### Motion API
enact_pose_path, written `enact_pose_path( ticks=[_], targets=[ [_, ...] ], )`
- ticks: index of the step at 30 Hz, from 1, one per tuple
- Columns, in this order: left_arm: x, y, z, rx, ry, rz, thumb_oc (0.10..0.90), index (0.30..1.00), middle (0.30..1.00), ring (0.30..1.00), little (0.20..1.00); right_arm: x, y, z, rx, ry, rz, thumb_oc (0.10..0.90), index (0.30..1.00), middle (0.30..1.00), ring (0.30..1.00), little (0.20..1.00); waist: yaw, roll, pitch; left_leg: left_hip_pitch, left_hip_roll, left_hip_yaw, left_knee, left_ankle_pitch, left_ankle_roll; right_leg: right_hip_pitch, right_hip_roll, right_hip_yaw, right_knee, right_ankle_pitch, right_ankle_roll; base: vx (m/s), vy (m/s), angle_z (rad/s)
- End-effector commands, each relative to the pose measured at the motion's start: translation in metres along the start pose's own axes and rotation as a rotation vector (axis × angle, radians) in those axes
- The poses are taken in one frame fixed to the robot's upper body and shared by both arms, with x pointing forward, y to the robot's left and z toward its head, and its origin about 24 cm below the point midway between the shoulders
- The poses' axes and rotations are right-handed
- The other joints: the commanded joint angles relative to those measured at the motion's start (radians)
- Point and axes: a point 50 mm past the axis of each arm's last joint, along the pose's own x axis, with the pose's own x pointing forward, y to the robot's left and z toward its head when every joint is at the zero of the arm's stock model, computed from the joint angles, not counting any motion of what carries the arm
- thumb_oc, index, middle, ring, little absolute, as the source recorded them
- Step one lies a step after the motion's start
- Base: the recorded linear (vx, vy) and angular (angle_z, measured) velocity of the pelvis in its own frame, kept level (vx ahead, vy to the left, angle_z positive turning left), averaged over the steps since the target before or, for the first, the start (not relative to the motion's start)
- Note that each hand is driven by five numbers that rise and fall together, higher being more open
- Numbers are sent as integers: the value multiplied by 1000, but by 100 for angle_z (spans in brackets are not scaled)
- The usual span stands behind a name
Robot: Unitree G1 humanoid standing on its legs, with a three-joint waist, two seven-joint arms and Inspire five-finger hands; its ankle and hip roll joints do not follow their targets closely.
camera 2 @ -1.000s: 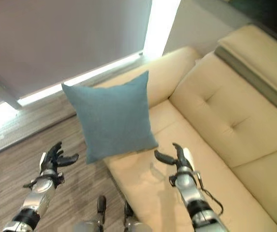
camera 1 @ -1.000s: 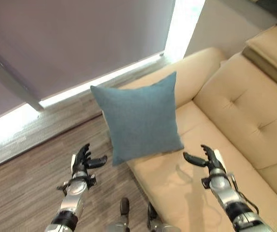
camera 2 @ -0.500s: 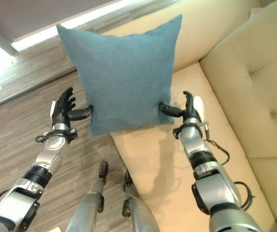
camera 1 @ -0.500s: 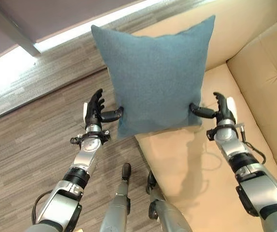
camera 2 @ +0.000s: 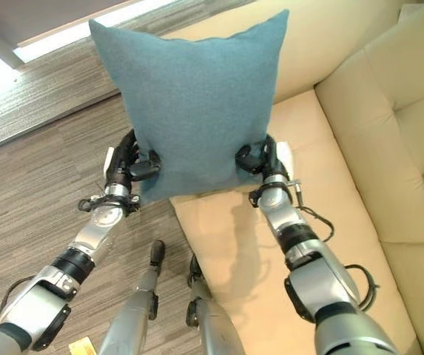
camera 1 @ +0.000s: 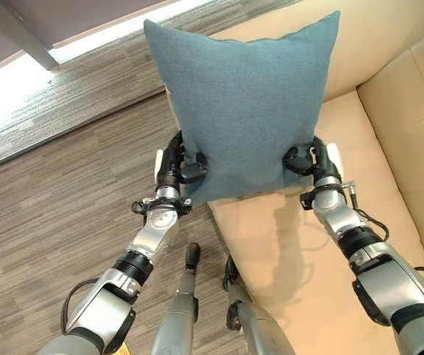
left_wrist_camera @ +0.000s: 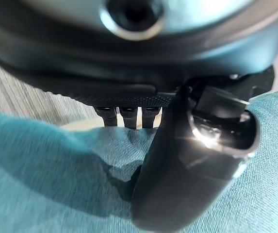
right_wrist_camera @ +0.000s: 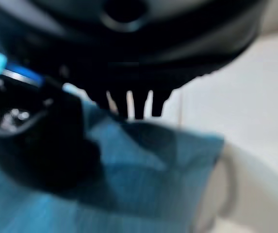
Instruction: Pick up all the scattered cushions and arrange them neatly on the sofa.
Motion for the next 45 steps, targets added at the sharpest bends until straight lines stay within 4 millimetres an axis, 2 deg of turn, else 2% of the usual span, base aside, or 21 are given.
enact_pose_path(
  ticks=[1,3,4,5,10,16,20,21,23,26,31,32,34,36,37,39,40,41,42,43,45],
  targets=[
    [0,-54,48,-9,-227,-250,800,900,900,900,900,-1,16,82,68,-324,237,800,900,900,900,900,12,-44,-40,50,-76,13,-13,-95,-18,-70,-50,55,122,-84,84,-3,-13,4],
    [-1,-57,47,0,-224,-267,770,855,855,855,855,-2,20,82,81,-325,261,800,900,900,900,900,11,-44,-39,52,-76,14,-13,-95,-18,-69,-50,57,122,-83,85,0,0,0],
    [-2,-59,46,5,-223,-278,585,578,578,578,578,-4,23,83,99,-330,284,736,804,804,804,804,10,-45,-39,53,-75,15,-13,-96,-18,-68,-50,58,122,-82,85,0,0,0],
    [-2,-59,49,1,-232,-276,400,300,300,300,300,-7,28,85,129,-348,303,400,300,300,300,300,6,-43,-38,58,-75,19,-13,-99,-19,-65,-49,62,121,-83,86,0,0,0],
    [0,-52,52,-26,-241,-241,400,300,300,300,300,-14,35,84,196,-378,303,400,300,300,300,300,-1,-36,-40,70,-73,26,-13,-105,-18,-51,-49,68,119,-83,88,-4,10,-3],
    [-3,-41,46,-91,-222,-200,400,300,300,300,300,-28,46,64,243,-384,293,400,300,300,300,300,-19,-27,-54,100,-71,38,-13,-118,-13,-20,-51,73,115,-91,89,1,18,-3],
    [-16,-39,35,-134,-194,-215,400,300,300,300,300,-43,50,34,265,-350,273,400,300,300,300,300,-35,-25,-73,132,-68,48,-13,-135,-7,16,-51,79,106,-95,90,20,28,5],
    [-24,-38,27,-163,-168,-220,400,300,300,300,300,-54,52,17,279,-326,244,400,300,300,300,300,-48,-25,-88,152,-65,57,-13,-145,-2,36,-52,83,99,-98,90,42,29,10],
    [-30,-37,22,-173,-155,-224,400,300,300,300,300,-60,52,9,286,-317,232,400,300,300,300,300,-54,-27,-97,166,-62,62,-13,-153,1,49,-50,87,95,-100,90,41,24,2],
    [-49,-27,1,-169,-94,-224,400,300,300,300,300,-83,41,-27,322,-248,153,400,300,300,300,300,-88,-28,-138,221,-55,85,-13,-182,14,103,-44,102,82,-109,91,63,36,-8],
    [-69,-9,-20,-132,-21,-205,400,300,300,300,300,-111,25,-64,331,-166,64,400,300,300,300,300,-142,-21,-188,301,-39,121,-13,-221,30,160,-35,145,86,-132,87,70,36,-23],
    [-70,-9,-21,-131,-19,-205,400,300,300,300,300,-112,25,-64,330,-164,64,400,300,300,300,300,-139,-22,-187,304,-39,124,-13,-222,30,163,-35,147,86,-133,86,50,45,-41],
    [-82,2,-33,-125,29,-181,400,300,300,300,300,-125,17,-76,333,-138,32,400,300,300,300,300,-177,-21,-206,340,-29,155,39,-255,35,197,-31,197,106,-150,76,41,47,-55],
    [-82,2,-33,-125,30,-181,400,300,300,300,300,-125,17,-76,333,-137,32,400,300,300,300,300,-175,-21,-206,341,-29,157,43,-258,35,198,-30,199,106,-150,76,32,28,-60],
    [-90,11,-39,-119,52,-160,400,300,300,300,300,-132,15,-81,322,-125,34,400,300,300,300,300,-196,-26,-216,351,-22,178,119,-298,40,217,-21,242,123,-155,70,47,47,-44],
    [-98,16,-42,-145,61,-123,400,300,300,300,300,-134,16,-78,321,-140,50,400,300,300,300,300,-196,-36,-209,333,-19,131,208,-315,30,232,-10,318,138,-158,64,29,87,-76],
    [-97,16,-42,-145,60,-123,400,300,300,300,300,-134,16,-78,322,-141,50,400,300,300,300,300,-195,-37,-212,329,-20,132,206,-311,30,228,-11,319,137,-155,64,-15,85,-131],
    [-99,16,-42,-153,61,-117,400,300,300,300,300,-135,15,-78,319,-143,47,400,300,300,300,300,-190,-37,-208,312,-24,92,212,-306,24,230,-14,332,147,-156,65,17,100,-137],
    [-101,18,-41,-153,55,-103,400,300,300,300,300,-136,13,-76,312,-152,49,400,300,300,300,300,-179,-38,-216,280,-38,1,195,-285,15,227,-17,363,158,-153,66,18,101,-84],
    [-101,18,-41,-153,55,-103,400,300,300,300,300,-135,13,-76,312,-152,49,400,300,300,300,300,-180,-39,-218,277,-38,1,192,-281,15,224,-18,363,157,-150,67,47,96,-45],
    [-99,19,-38,-152,41,-95,400,300,300,300,300,-133,12,-71,302,-173,48,400,300,300,300,300,-165,-37,-219,238,-75,-99,191,-259,10,225,-11,403,162,-148,75,24,89,-46]
  ],
)
